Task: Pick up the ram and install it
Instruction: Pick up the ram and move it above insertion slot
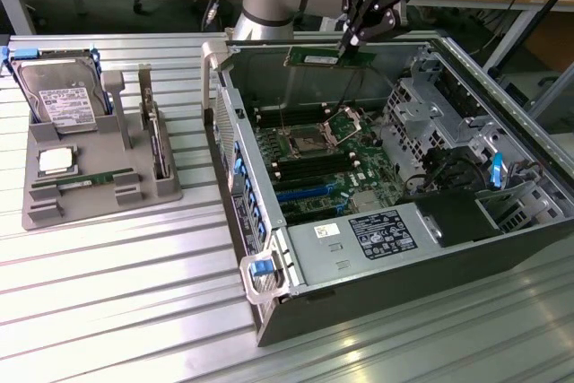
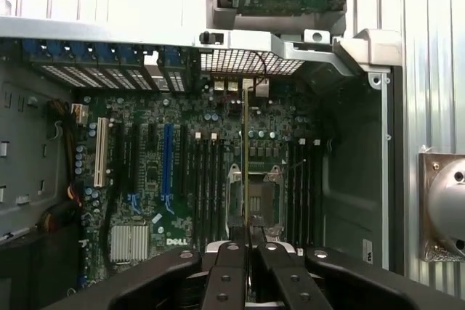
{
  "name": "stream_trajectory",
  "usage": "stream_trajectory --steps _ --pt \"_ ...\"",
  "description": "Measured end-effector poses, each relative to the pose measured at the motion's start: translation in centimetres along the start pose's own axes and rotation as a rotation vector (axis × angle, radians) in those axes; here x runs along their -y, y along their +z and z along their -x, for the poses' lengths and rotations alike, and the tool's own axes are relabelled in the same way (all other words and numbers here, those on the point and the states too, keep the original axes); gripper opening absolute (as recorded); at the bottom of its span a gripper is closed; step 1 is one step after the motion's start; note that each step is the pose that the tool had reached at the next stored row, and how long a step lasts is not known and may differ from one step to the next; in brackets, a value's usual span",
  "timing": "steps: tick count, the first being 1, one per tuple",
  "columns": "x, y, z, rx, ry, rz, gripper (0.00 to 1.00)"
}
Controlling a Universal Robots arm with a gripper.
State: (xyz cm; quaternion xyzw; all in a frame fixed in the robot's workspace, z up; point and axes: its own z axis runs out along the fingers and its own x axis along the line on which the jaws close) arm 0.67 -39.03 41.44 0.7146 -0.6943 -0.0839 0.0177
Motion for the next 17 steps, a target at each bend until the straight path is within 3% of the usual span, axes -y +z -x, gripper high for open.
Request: stream_trajectory --steps 5,17 --pt "0.93 -0.13 0.0 0.0012 0.000 0.0046 0.12" --pt "4.40 -0.61 -0.1 0.0027 0.002 0.0233 0.12"
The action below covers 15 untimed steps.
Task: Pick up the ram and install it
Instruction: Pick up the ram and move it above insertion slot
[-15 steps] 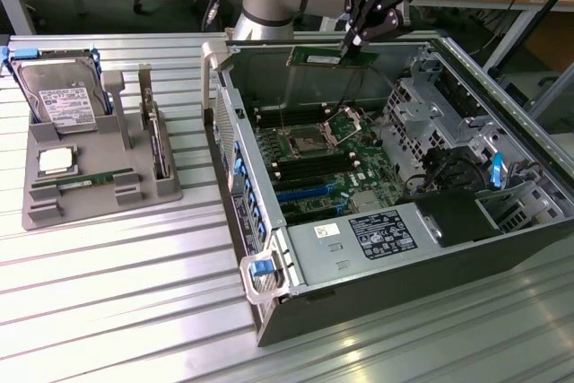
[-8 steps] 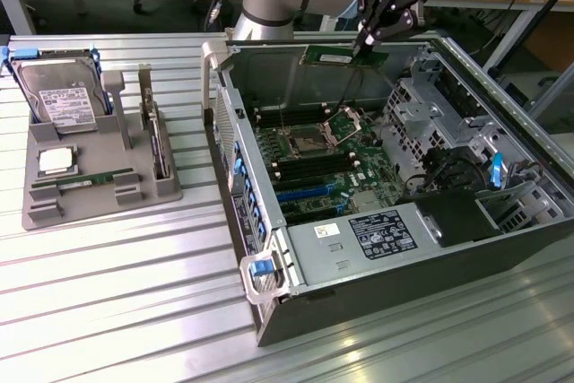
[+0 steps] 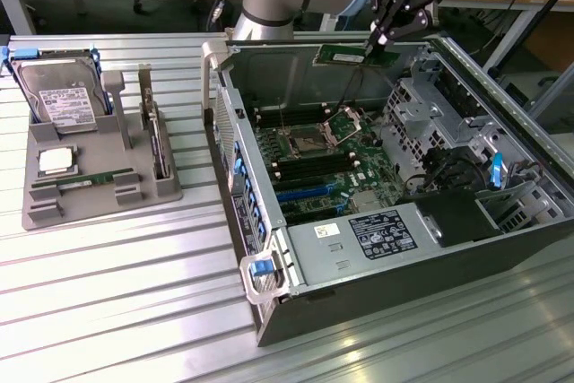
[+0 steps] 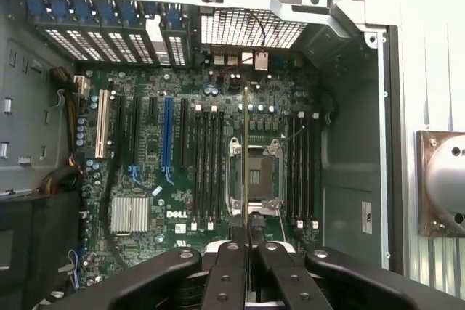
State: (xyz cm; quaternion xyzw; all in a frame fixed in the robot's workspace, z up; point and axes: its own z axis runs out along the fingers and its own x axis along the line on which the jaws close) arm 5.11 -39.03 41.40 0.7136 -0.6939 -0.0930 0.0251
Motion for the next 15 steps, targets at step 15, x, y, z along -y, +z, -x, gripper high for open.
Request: stream_trajectory --steps 15 --pt "3.24 -0.39 -0.1 0.0010 0.002 0.0199 0.12"
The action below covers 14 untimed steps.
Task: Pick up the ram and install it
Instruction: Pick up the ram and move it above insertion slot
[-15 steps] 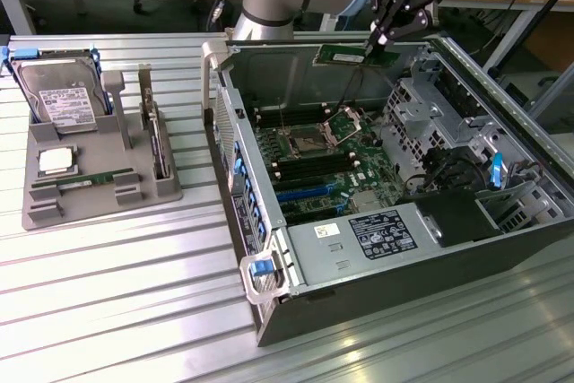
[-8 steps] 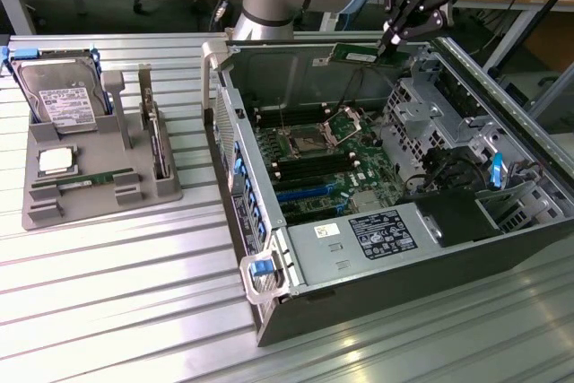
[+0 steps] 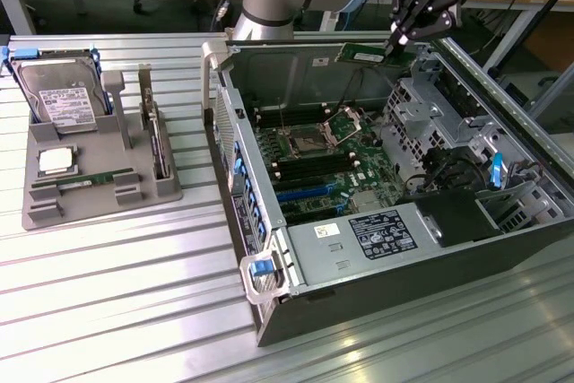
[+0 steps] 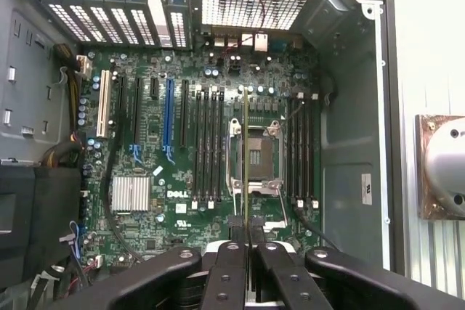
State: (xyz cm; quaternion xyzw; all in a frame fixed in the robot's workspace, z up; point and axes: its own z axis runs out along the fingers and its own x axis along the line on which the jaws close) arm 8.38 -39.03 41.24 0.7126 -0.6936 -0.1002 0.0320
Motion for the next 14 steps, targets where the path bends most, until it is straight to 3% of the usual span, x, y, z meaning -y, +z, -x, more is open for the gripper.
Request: stream_trajectory --steps 6,7,9,11,12,14 --pt "0.44 -0.02 -0.02 0.0000 0.000 0.0031 0.12" --pt "0.45 -0.01 -0.02 -0.0002 0.000 -0.0021 0.12" --pt "0.45 0.02 -0.02 -0.0012 -0.003 -0.0297 0.12" --pt "0.45 0.05 -0.02 -0.0019 -0.005 -0.0516 0.12" --pt "0.45 0.06 -0.02 -0.0026 -0.006 -0.0695 0.12" --pt "0.45 0.09 -0.03 -0.0037 -0.009 -0.0969 0.12"
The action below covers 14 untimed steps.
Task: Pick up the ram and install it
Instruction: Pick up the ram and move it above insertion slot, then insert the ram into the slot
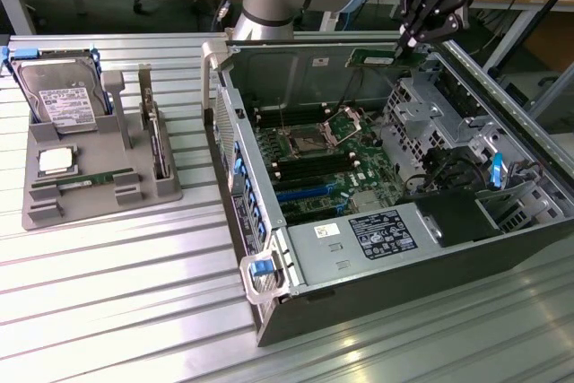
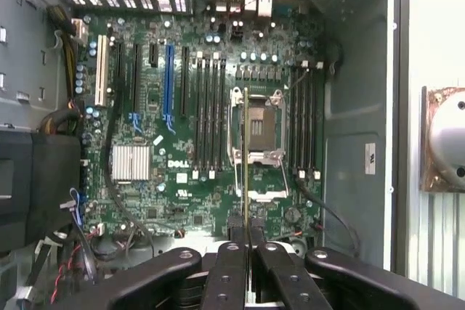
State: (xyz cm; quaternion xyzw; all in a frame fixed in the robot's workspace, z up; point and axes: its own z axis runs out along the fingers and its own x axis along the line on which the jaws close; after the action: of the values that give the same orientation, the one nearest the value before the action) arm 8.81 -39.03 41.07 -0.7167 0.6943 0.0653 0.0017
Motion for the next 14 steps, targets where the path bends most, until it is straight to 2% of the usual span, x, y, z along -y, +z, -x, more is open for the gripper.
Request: stream_trajectory --steps 1,8,14 --pt "0.00 0.03 -0.01 -0.0006 -0.002 -0.0200 0.12" --pt "0.00 0.02 0.00 -0.0008 -0.002 -0.0229 0.12" --pt "-0.03 0.83 -0.08 -0.0008 -0.002 -0.0235 0.12"
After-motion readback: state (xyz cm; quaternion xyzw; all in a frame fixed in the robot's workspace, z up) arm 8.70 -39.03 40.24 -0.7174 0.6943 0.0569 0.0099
